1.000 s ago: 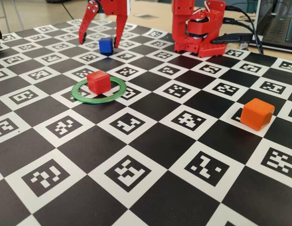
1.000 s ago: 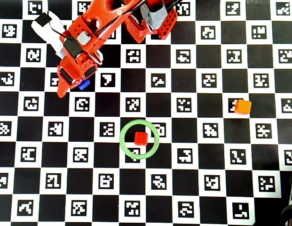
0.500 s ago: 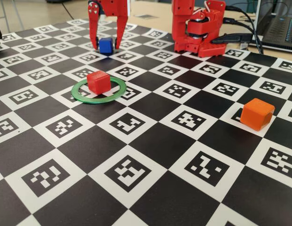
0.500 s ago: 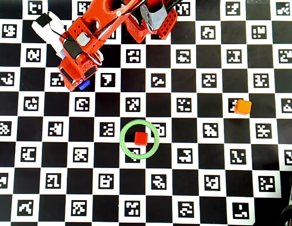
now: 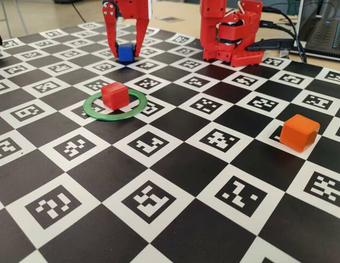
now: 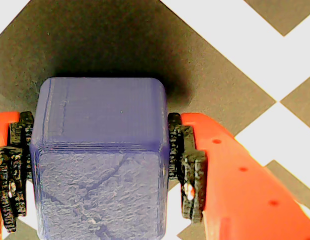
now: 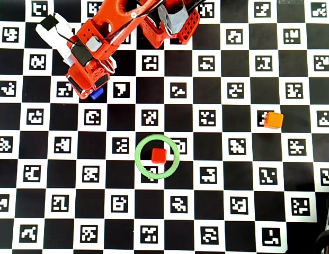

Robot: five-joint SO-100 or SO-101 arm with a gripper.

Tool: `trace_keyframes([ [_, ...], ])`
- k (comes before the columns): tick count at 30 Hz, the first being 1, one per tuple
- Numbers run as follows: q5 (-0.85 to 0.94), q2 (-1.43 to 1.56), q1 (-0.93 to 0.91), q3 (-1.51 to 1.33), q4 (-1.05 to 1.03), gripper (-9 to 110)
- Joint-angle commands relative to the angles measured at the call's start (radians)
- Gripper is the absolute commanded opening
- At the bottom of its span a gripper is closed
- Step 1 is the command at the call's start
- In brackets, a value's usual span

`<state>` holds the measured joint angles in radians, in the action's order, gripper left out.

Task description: Grab the red cube then put it in the green circle then put the blue cube on top and finally the orange cube on top

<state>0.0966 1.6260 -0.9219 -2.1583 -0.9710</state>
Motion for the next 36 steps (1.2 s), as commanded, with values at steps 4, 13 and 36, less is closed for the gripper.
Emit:
trace_keyframes([
  [4, 0.008, 0.048, 0.009, 0.057, -0.041, 7],
  [13, 0.038, 0.038, 0.017, 0.359, -0.265, 7],
  [36, 0.181, -0.189, 0.592, 1.054, -0.742, 6],
])
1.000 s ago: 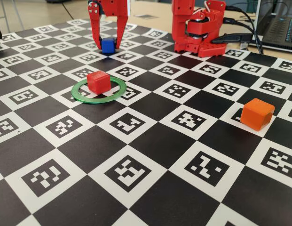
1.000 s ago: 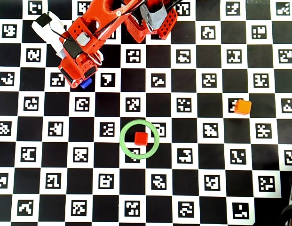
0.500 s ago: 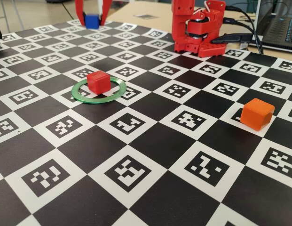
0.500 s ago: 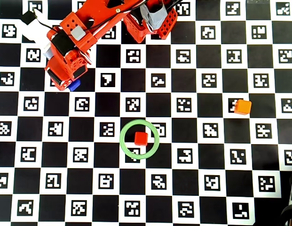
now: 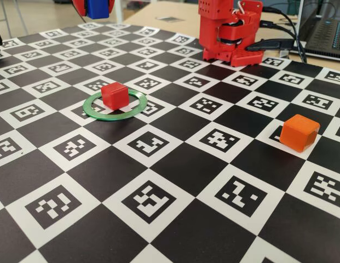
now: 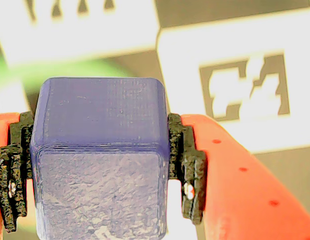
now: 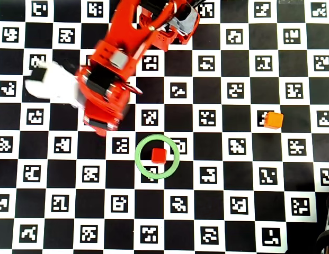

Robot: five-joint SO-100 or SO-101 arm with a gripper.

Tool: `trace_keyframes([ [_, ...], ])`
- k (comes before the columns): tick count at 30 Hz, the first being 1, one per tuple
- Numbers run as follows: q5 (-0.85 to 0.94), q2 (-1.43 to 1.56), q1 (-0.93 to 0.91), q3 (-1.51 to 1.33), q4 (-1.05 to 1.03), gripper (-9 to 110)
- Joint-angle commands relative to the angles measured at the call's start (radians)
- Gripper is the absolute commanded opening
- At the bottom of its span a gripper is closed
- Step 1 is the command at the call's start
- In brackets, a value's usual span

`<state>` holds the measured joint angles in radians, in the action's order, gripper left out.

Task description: Grab the red cube then put it in the green circle then put the blue cube on top and finally the orange cube on top

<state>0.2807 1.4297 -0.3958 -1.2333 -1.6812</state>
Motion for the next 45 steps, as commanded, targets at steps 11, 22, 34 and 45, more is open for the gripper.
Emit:
trace_keyframes([
  [11, -0.048, -0.107, 0.244, 0.345, -0.121, 5],
  [22, -0.146, -0.152, 0.314, 0.324, -0.078, 5],
  [34, -0.178, -0.124, 0.302, 0.133, 0.052, 4],
  [45, -0.141, -0.080, 0.212, 0.009, 0.138, 4],
])
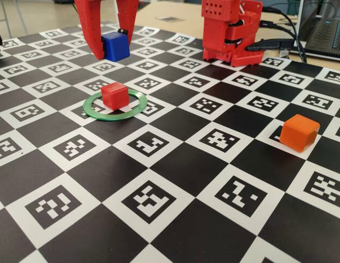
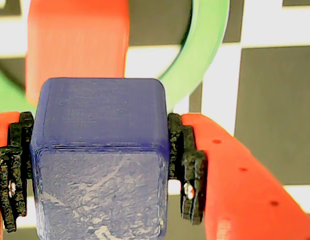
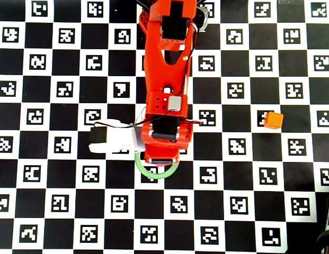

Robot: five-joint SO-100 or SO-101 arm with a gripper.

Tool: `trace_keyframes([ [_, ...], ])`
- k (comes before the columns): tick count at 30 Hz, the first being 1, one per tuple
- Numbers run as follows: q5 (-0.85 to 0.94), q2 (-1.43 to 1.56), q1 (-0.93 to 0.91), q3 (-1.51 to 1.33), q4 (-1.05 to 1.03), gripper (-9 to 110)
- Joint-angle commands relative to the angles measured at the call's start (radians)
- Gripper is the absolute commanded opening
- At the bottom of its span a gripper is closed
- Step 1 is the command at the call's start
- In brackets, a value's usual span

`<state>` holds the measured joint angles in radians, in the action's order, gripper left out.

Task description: Grab the red cube then put it in the green circle then put the blue cube on top and finally the orange cube on top

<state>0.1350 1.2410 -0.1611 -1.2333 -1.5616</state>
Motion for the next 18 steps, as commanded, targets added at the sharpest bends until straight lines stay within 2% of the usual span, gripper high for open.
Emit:
trace_keyframes([
  [1, 0.005, 0.112, -0.026, 0.003, 0.023, 4],
  [18, -0.077, 0.110, 0.041, -0.052, 0.100, 4],
])
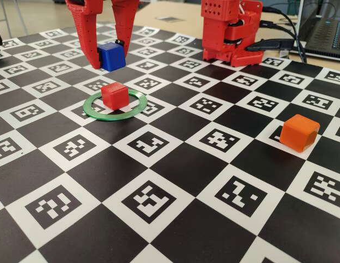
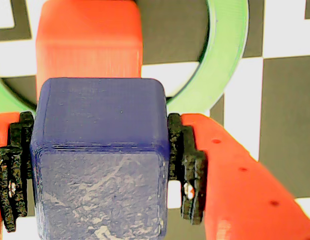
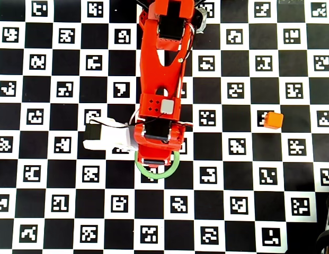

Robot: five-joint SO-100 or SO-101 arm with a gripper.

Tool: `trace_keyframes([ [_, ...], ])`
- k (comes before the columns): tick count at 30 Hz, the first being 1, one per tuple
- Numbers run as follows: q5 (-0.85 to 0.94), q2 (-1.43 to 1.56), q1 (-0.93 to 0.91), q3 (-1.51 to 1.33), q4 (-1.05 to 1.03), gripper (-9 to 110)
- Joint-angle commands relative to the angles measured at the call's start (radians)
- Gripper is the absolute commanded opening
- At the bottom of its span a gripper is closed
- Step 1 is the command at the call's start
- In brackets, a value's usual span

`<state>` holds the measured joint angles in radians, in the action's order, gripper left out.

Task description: Grab the red cube then put it in the green circle then put the blue cube on top and finally the orange cube on top

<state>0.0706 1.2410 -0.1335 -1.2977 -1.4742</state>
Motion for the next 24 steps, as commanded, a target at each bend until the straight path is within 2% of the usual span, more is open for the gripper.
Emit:
trace_keyframes([
  [1, -0.018, 0.110, 0.015, 0.011, 0.018, 4],
  [24, -0.031, 0.169, 0.006, -0.066, 0.117, 4],
])
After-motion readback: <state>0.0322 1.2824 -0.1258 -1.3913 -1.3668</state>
